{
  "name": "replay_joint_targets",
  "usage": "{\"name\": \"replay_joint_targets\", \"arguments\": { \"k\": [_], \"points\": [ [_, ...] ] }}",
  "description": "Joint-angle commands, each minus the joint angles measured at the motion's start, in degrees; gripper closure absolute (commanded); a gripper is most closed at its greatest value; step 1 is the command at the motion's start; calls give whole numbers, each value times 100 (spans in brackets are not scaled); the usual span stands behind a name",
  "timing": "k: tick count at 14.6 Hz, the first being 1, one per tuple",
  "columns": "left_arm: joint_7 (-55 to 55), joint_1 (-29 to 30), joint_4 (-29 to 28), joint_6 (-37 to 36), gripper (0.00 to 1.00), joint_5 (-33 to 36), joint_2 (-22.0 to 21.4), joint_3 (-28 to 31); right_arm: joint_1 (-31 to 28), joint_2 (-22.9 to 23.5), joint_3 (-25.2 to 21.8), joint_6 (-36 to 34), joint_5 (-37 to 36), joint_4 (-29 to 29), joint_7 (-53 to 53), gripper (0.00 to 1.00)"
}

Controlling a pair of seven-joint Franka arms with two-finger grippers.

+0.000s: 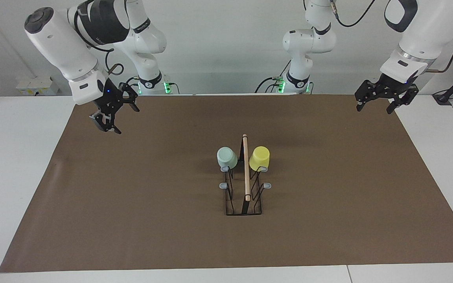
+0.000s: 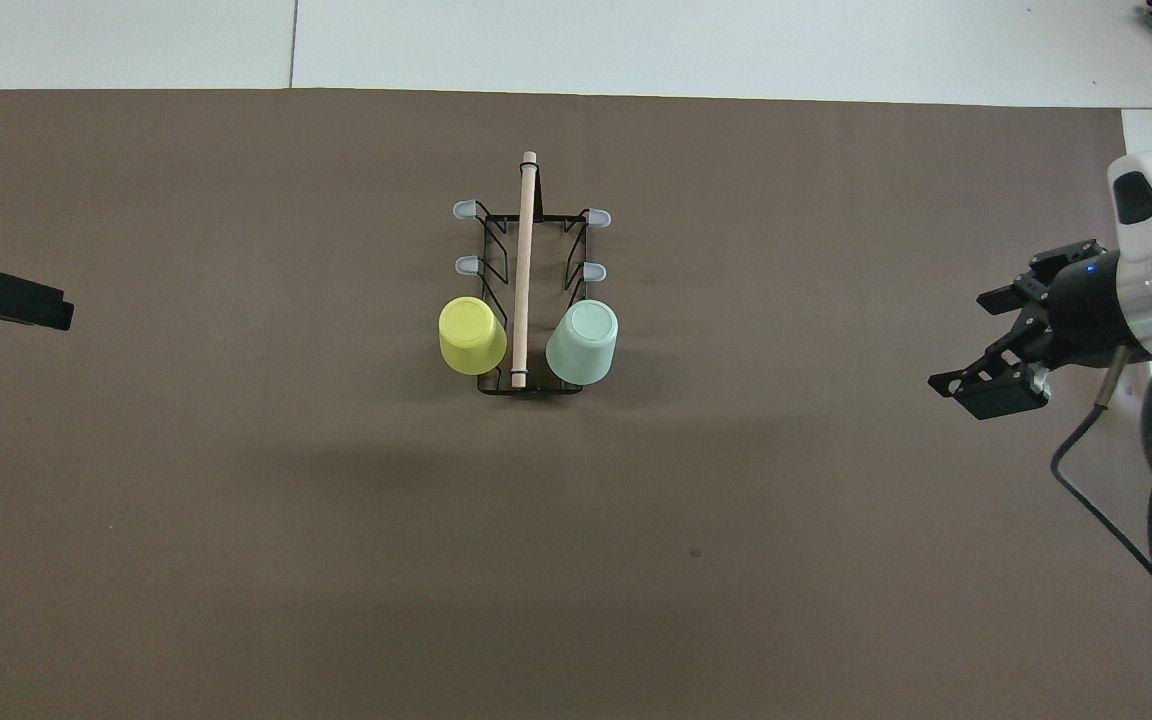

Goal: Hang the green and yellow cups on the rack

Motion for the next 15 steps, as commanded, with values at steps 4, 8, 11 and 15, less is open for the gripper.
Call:
{"name": "replay_joint_targets", "arguments": {
  "k": [4,8,11,15],
  "points": [
    [-2,-38,-178,-22,0,95,-176,32,-90,32,26,-1086,-427,759,3432,0],
    [-2,-38,-178,-22,0,95,-176,32,-99,-30,17,-984,-611,743,3493,0],
    [-2,-38,-178,-22,0,95,-176,32,-108,-30,8,-842,-638,699,3957,0],
    [-2,-38,-178,-22,0,95,-176,32,-319,58,0,-1255,-691,962,4003,0]
  ]
}}
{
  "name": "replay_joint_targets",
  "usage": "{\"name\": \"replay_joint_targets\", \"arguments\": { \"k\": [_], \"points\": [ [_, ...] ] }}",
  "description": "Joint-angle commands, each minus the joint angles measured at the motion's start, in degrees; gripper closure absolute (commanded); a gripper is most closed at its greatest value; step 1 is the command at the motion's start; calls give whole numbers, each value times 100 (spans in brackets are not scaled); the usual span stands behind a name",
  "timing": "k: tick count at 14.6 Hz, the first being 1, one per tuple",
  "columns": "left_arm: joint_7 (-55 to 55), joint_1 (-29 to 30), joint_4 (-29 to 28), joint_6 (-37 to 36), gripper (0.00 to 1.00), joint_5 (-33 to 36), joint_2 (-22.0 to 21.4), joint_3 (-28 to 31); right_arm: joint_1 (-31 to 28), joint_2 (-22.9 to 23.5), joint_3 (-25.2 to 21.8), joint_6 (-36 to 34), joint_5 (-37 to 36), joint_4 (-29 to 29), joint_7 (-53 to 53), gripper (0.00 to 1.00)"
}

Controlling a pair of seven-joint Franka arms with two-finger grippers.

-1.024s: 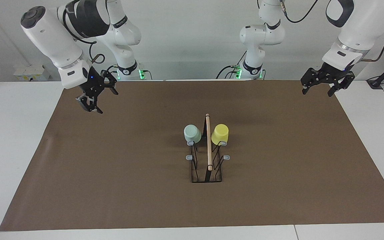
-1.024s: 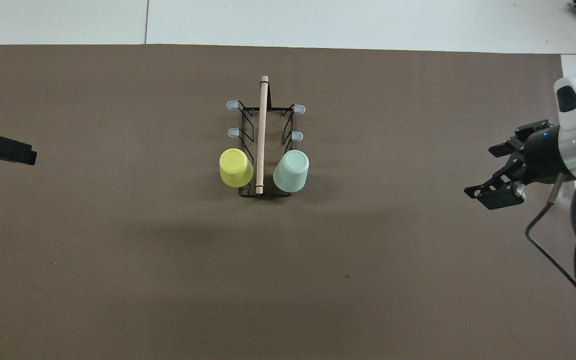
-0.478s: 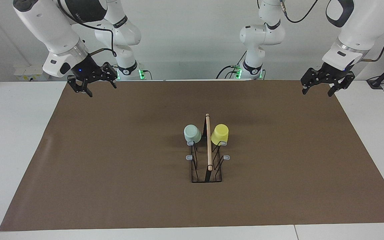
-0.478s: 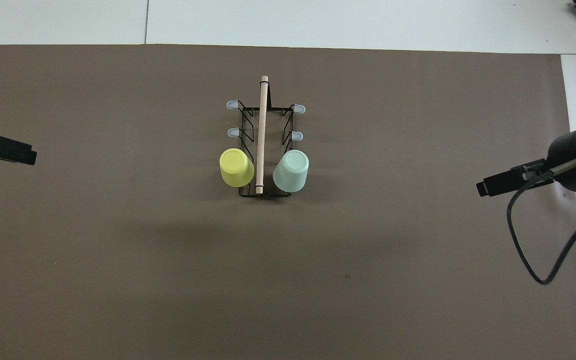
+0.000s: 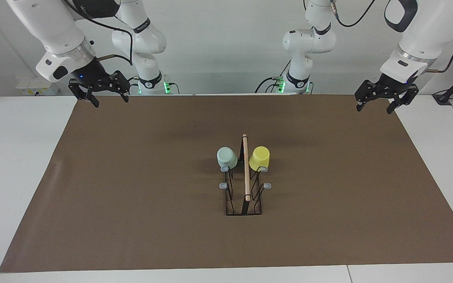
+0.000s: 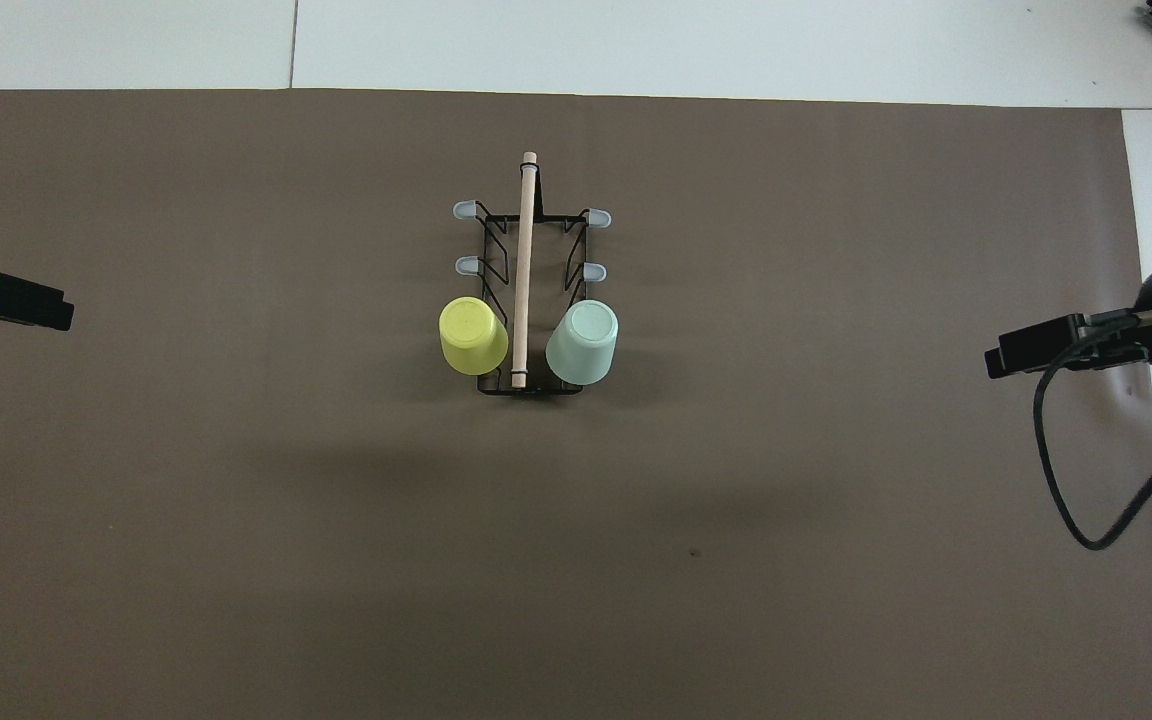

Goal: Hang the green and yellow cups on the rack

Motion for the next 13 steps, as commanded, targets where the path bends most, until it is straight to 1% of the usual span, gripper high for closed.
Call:
{"name": "replay_joint_targets", "arguments": {
  "k": [1,4,5,6,7,10,13],
  "points": [
    [-2,-38,-178,-22,0,95,-176,32,-133,70,55,-275,-258,232,116,0],
    [-2,-38,-178,-22,0,95,-176,32,-2,87,-23,-118,-312,135,152,0],
    [-2,-38,-178,-22,0,95,-176,32,199,226,-242,-12,-321,153,178,0],
    [-2,-38,-178,-22,0,95,-176,32,540,350,-566,32,-321,188,187,0],
    [-2,-38,-178,-22,0,95,-176,32,805,360,-865,111,-321,153,213,0],
    [-2,-38,-178,-22,0,95,-176,32,843,342,-955,129,-312,161,222,0],
    [-2,-38,-178,-22,0,95,-176,32,887,377,-1026,-46,-321,451,257,0]
  ]
}}
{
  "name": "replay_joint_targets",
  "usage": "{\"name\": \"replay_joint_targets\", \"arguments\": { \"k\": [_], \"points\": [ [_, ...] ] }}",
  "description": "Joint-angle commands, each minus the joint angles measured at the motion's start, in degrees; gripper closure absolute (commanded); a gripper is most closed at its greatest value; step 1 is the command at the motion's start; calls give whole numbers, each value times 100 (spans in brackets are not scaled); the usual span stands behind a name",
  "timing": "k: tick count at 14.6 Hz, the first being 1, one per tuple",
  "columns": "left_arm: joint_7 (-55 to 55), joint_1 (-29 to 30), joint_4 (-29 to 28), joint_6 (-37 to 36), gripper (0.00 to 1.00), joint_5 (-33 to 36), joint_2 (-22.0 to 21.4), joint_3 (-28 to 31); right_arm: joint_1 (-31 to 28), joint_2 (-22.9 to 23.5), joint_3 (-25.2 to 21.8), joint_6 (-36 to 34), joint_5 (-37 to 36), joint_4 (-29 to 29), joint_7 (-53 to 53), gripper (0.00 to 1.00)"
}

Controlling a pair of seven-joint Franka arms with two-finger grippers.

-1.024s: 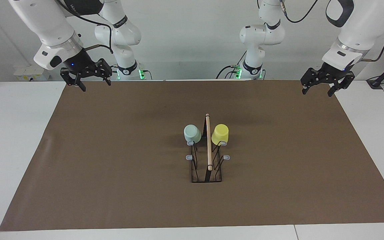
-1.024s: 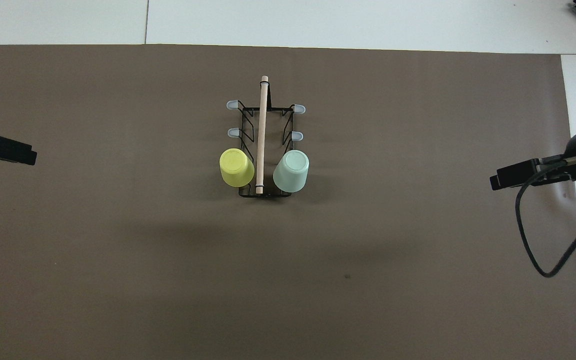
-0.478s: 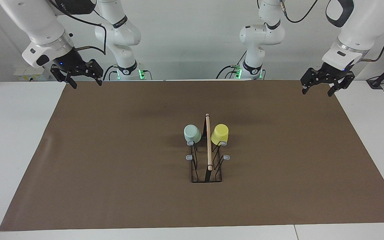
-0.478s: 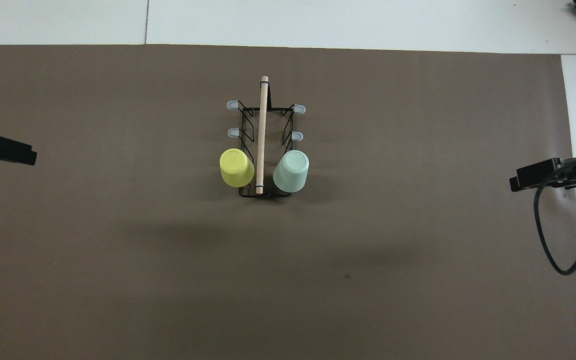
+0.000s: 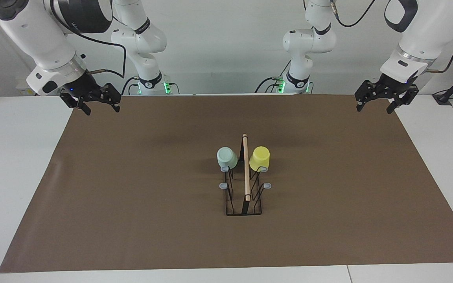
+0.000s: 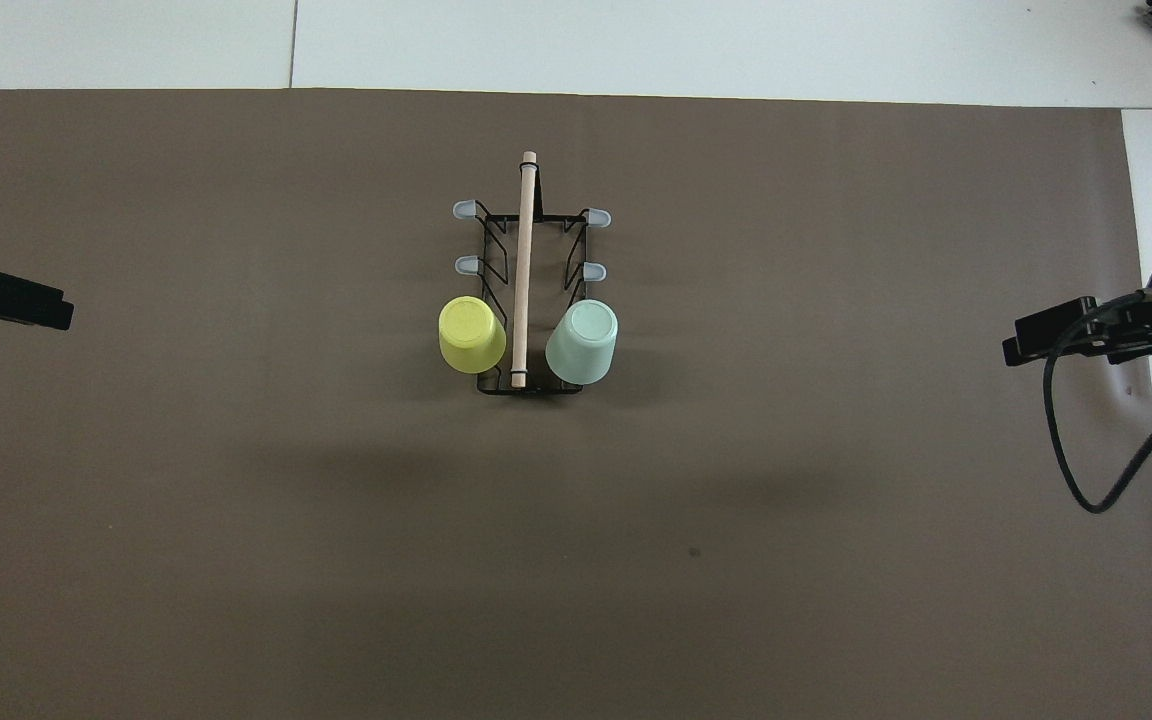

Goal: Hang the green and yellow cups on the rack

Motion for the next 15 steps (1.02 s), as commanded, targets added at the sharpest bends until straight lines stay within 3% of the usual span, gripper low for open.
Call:
{"name": "replay_joint_targets", "arguments": {
  "k": [1,4,6,15],
  "points": [
    [-2,-38,-178,-22,0,95,-176,32,94,34,-63,-185,-119,293,253,0],
    [-2,-38,-178,-22,0,95,-176,32,260,43,-72,-159,-128,310,465,0],
    [-2,-38,-178,-22,0,95,-176,32,278,8,-80,209,-268,188,342,0],
    [-2,-38,-178,-22,0,95,-176,32,296,-10,-72,306,-357,100,280,0]
  ]
}}
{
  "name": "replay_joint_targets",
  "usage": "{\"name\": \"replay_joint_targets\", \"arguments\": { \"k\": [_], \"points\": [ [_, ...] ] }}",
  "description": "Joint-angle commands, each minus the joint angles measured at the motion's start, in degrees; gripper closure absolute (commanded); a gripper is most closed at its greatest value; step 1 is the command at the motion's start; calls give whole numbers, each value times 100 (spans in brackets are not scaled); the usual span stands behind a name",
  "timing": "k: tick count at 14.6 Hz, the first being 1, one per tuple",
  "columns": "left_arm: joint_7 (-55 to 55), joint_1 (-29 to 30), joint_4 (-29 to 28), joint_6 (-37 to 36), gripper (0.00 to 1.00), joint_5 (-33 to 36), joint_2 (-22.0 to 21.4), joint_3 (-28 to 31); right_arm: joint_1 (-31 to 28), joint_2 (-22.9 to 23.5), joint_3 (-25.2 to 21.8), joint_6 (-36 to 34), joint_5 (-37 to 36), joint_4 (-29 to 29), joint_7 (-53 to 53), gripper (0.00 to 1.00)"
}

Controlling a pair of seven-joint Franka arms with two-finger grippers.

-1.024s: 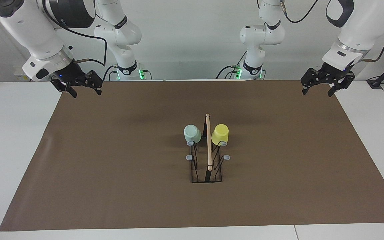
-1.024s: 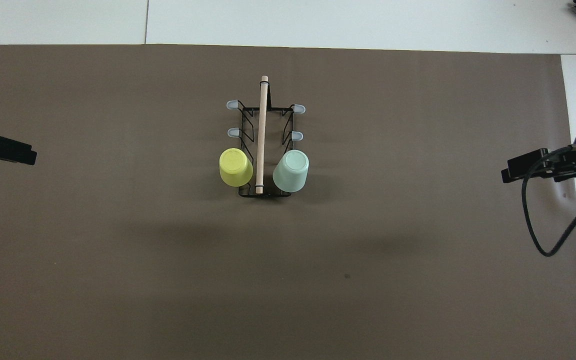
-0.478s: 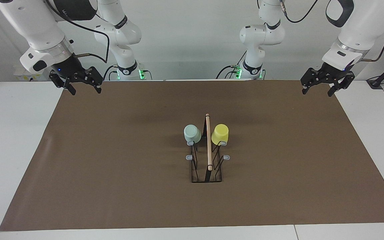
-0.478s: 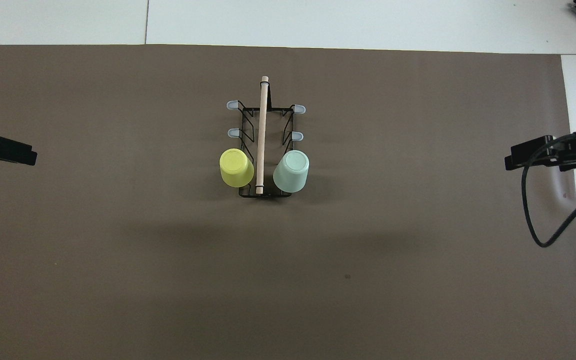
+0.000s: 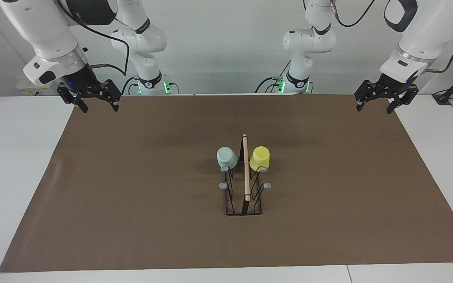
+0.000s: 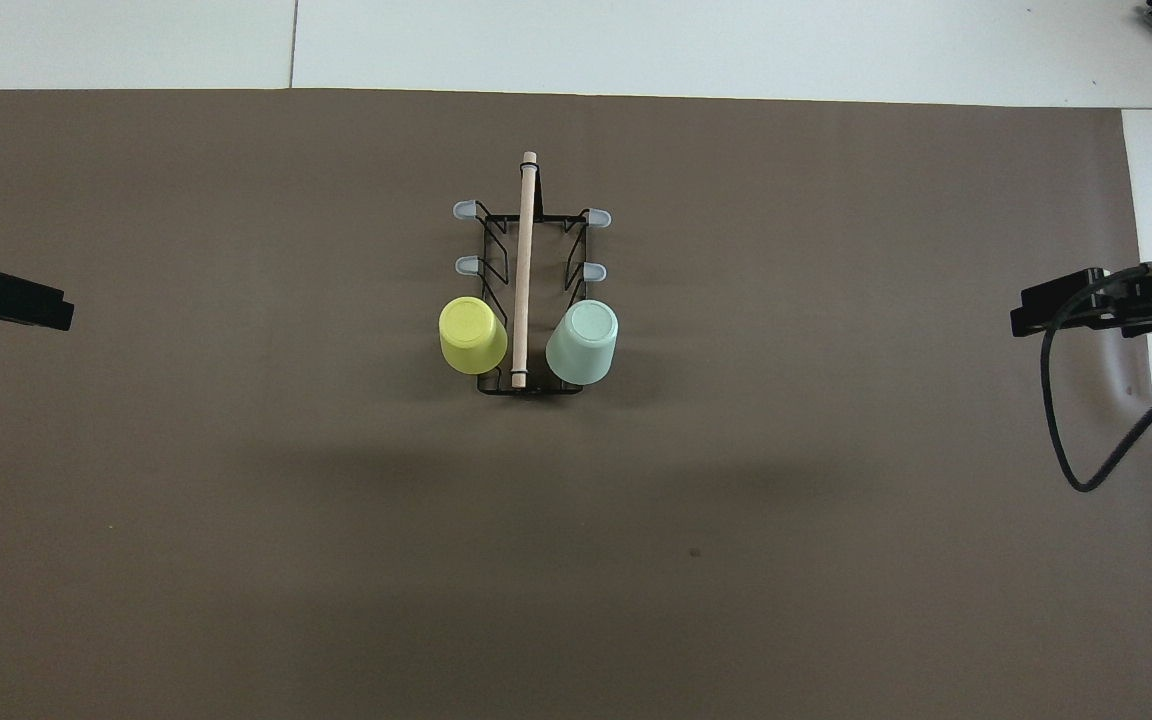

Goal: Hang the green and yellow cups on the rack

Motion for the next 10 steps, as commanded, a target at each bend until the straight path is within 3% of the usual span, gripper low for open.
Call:
{"name": "replay_joint_targets", "arguments": {
  "k": [1,10],
  "points": [
    [-2,-38,-178,-22,0,95,-176,32,42,-13,-32,287,-124,-153,-57,0],
    [-2,-38,-178,-31,0,95,-176,32,42,48,47,297,-124,-153,-40,0]
  ]
}}
